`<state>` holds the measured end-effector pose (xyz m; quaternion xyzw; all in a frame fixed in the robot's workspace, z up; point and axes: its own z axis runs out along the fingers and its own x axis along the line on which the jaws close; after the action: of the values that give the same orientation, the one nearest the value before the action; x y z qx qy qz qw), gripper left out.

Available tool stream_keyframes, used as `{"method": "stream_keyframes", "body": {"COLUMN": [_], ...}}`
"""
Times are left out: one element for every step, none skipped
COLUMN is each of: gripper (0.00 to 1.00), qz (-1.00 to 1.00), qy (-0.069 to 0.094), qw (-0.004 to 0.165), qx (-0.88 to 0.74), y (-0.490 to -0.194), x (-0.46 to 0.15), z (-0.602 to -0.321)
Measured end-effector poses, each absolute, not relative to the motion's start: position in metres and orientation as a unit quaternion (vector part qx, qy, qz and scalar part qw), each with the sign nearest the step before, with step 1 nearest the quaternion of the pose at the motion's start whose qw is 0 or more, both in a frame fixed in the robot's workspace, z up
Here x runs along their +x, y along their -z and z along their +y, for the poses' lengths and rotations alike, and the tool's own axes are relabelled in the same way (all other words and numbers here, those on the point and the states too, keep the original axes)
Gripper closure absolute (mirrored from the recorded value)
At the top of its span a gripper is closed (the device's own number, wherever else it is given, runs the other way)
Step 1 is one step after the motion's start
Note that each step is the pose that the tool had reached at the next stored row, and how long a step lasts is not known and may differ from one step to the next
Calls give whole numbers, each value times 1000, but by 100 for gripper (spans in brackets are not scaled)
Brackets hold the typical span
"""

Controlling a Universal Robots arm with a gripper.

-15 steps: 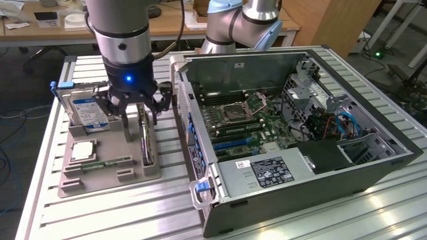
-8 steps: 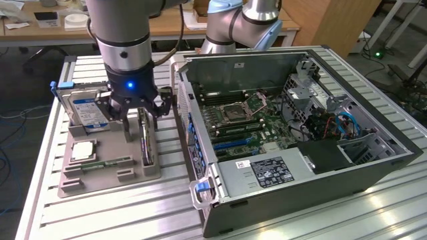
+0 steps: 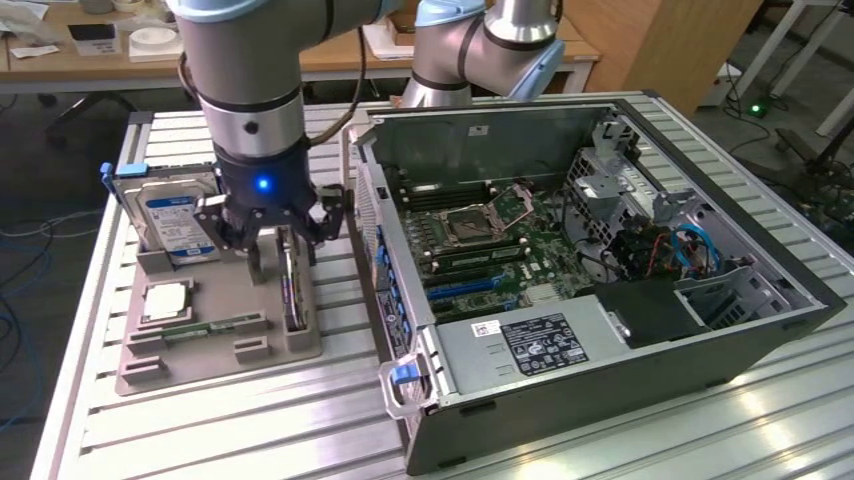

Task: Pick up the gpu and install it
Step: 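Pick up the gpu and move the gpu toward the slot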

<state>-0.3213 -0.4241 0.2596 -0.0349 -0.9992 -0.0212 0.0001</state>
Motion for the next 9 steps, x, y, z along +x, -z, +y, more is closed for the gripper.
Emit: {"method": "stream_keyframes", "body": {"gripper": [35, 35, 35, 35, 35, 35, 35, 35, 35], "qz": [-999, -999, -999, -999, -999, -999, -999, -999, -999], "qy": [21, 21, 21, 21, 21, 21, 21, 21, 21], "qw": [0, 0, 0, 0, 0, 0, 0, 0, 0], "qx": [-35, -35, -35, -35, -35, -35, -35, -35, -35], "y": [-258, -256, -254, -252, -251, -249, -247, -245, -243], "x": [-321, -321, -321, -321, -321, -321, -321, -321, -321], "z": [-424, -424, -424, -424, -424, -424, -424, -424, -424]}}
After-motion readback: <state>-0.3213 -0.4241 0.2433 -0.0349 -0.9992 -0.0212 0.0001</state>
